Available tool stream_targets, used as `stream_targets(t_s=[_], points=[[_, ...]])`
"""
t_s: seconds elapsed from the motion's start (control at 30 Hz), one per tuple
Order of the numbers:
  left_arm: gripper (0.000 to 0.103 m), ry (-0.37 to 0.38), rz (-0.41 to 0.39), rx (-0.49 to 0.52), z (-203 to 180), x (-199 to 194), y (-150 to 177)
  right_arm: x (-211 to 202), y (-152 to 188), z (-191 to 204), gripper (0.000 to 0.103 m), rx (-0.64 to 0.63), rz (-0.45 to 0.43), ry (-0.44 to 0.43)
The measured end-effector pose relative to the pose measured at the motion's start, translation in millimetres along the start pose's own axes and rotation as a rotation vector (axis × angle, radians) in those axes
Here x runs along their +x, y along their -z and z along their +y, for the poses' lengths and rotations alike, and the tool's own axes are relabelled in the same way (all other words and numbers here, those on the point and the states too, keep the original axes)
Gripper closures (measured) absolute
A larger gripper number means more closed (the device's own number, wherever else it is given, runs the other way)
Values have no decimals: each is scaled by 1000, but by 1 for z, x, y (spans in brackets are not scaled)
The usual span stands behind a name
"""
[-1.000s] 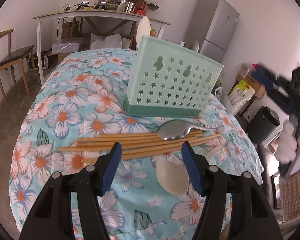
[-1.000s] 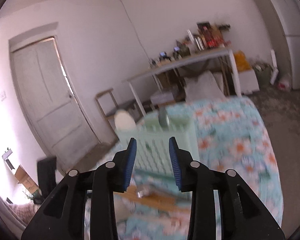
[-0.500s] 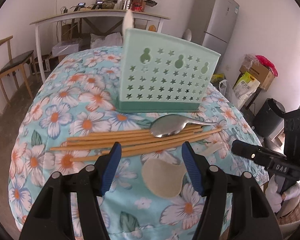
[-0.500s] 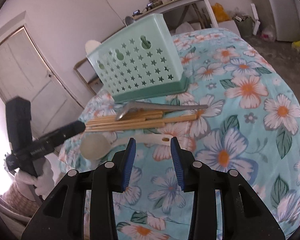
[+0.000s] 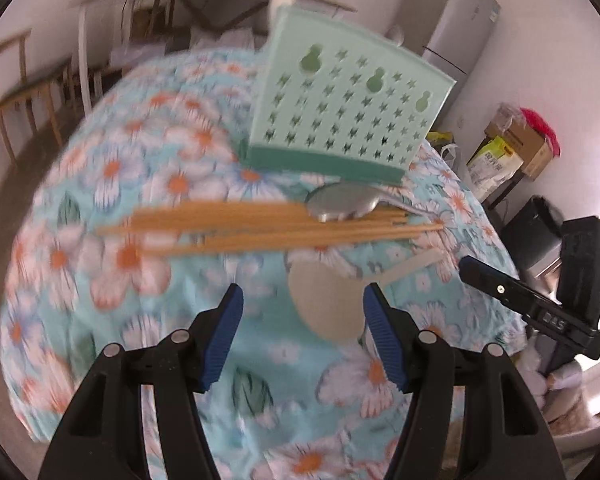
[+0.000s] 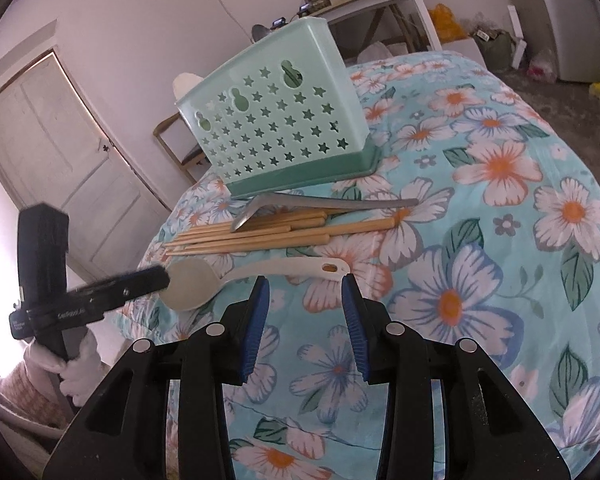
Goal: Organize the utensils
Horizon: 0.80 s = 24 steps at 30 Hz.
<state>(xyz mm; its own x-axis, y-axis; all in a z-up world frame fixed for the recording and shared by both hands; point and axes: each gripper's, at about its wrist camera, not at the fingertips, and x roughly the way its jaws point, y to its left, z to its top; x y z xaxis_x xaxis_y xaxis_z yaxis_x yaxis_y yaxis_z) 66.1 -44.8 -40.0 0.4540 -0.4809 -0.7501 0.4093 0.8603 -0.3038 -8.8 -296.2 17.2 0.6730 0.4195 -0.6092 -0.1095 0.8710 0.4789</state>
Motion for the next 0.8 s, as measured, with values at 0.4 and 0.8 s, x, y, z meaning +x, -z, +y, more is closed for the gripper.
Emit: stream_targets(t_s=[0.4,0.8], points=[[49,59,-34,-90,8,-2,10,2,1,4,66,-7,12,-1],[49,-133,-66,388,-51,40,-42,4,-1,14,66,-19,25,17]])
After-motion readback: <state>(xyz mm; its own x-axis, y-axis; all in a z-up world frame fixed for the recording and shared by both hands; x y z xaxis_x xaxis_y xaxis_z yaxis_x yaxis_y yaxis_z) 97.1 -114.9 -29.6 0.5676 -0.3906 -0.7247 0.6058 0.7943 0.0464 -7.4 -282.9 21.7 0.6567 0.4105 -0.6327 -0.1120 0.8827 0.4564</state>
